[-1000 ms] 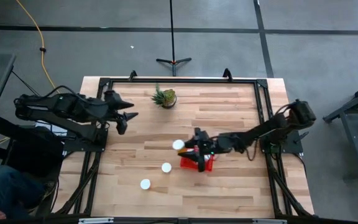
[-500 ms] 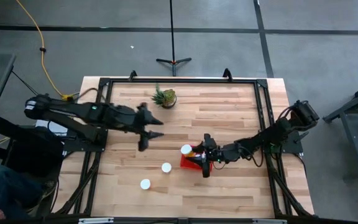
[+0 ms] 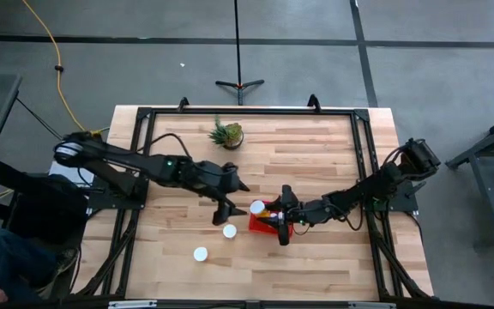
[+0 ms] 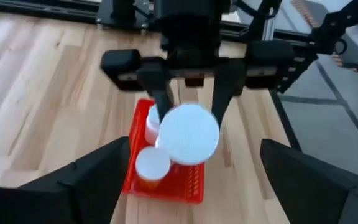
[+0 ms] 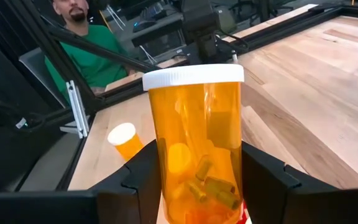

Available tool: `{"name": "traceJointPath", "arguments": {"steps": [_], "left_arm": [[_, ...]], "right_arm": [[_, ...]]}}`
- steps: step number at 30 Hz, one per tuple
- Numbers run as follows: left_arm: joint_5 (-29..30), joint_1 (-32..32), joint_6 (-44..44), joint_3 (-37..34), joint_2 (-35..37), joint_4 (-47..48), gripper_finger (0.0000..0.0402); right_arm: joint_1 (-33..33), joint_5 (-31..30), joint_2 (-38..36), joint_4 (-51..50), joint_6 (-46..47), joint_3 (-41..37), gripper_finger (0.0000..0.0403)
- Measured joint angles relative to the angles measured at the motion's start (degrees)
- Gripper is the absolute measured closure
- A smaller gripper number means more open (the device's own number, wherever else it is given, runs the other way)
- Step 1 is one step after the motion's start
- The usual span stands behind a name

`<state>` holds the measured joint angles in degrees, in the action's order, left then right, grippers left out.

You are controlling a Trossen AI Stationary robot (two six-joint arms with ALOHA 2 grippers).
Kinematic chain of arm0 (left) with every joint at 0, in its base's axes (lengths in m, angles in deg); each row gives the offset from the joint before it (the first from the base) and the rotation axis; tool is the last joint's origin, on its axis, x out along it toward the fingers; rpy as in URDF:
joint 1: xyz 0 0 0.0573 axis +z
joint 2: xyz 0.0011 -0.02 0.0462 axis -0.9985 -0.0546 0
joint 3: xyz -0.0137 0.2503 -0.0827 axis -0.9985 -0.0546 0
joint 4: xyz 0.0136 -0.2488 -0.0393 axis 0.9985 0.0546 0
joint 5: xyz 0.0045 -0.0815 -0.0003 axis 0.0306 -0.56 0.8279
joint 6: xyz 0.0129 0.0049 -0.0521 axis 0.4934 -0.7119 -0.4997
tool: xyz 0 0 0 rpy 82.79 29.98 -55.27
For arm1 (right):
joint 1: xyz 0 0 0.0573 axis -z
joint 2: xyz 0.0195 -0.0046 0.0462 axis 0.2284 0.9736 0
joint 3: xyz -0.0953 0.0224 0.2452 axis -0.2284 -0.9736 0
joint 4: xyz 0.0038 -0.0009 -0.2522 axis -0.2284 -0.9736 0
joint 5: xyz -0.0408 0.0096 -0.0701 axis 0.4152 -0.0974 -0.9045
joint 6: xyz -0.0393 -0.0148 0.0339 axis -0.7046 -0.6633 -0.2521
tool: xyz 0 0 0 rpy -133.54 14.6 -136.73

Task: Pick and place pill bottles into a basket
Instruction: Put the orange pill bottle into the red bin

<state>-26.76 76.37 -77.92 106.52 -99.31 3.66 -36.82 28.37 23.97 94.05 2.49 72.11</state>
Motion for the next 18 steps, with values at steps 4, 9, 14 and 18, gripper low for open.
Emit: {"name": "traceJointPath", "arguments": {"steps": [4, 9, 14, 18], "left_arm": [[-1.3, 0.0, 0.0, -0.1, -2.8, -2.9, 0.0032], [-1.3, 0.0, 1.8, -0.1, -5.3, -4.2, 0.0040], [-2.4, 0.0, 1.5, -0.1, -6.6, -4.2, 0.0041], [-2.4, 0.0, 1.5, -0.1, -7.9, -5.1, 0.0041]], "right_arm": [[0.0, 0.3, 0.0, -0.1, 0.0, 0.0, 0.0234], [0.0, 0.7, 0.0, -0.8, 0.0, 0.0, 0.0234], [-0.1, 1.4, 0.0, -1.3, 0.2, 0.0, 0.0234], [-0.1, 1.9, 0.0, -1.3, 0.2, 0.0, 0.0234]]}}
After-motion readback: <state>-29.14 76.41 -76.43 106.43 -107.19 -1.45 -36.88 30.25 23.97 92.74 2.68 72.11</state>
